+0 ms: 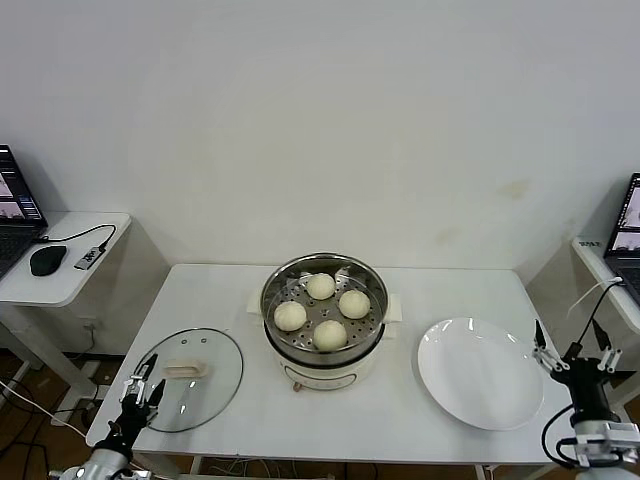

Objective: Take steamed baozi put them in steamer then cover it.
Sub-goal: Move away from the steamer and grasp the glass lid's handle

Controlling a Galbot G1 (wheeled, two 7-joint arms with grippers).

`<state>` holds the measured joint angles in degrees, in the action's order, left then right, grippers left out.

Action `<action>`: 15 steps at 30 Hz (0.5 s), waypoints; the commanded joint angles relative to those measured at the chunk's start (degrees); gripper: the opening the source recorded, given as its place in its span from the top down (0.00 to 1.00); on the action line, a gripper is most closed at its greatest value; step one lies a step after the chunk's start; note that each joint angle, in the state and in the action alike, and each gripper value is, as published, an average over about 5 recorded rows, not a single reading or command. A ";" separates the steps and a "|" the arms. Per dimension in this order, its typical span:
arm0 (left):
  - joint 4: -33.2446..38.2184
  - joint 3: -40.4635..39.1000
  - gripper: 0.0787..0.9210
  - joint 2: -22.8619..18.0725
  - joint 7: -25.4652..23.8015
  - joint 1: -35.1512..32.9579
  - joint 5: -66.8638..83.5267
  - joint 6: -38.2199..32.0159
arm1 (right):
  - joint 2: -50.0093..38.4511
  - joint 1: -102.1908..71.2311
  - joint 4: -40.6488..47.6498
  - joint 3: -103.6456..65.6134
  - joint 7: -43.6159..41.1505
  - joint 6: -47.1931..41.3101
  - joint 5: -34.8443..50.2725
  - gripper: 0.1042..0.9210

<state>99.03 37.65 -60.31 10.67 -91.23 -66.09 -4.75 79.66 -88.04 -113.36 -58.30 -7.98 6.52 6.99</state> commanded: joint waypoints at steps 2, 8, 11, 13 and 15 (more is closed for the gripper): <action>-4.94 -5.46 0.12 1.00 -0.86 5.35 -2.32 -0.02 | 2.49 -2.06 -0.26 -1.79 0.29 0.69 -1.22 0.12; -7.96 -7.16 0.12 1.21 -0.56 8.47 -1.95 -0.06 | 2.59 -2.65 -0.80 -2.66 0.29 0.63 -1.18 0.12; -8.78 -7.66 0.12 1.61 -0.69 9.97 -1.69 -0.03 | 2.68 -2.75 -0.64 -2.83 0.28 0.65 -1.27 0.12; -9.27 -8.07 0.12 1.95 -0.84 10.93 -1.50 0.02 | 2.83 -2.75 -0.47 -2.75 0.28 0.67 -1.43 0.12; -9.75 -8.41 0.12 2.20 -0.96 11.82 -1.35 0.10 | 3.02 -2.73 -0.35 -2.57 0.26 0.69 -1.62 0.12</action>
<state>92.43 31.44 -58.80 9.93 -83.84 -67.18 -4.73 81.96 -90.30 -113.85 -60.50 -7.80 7.05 5.84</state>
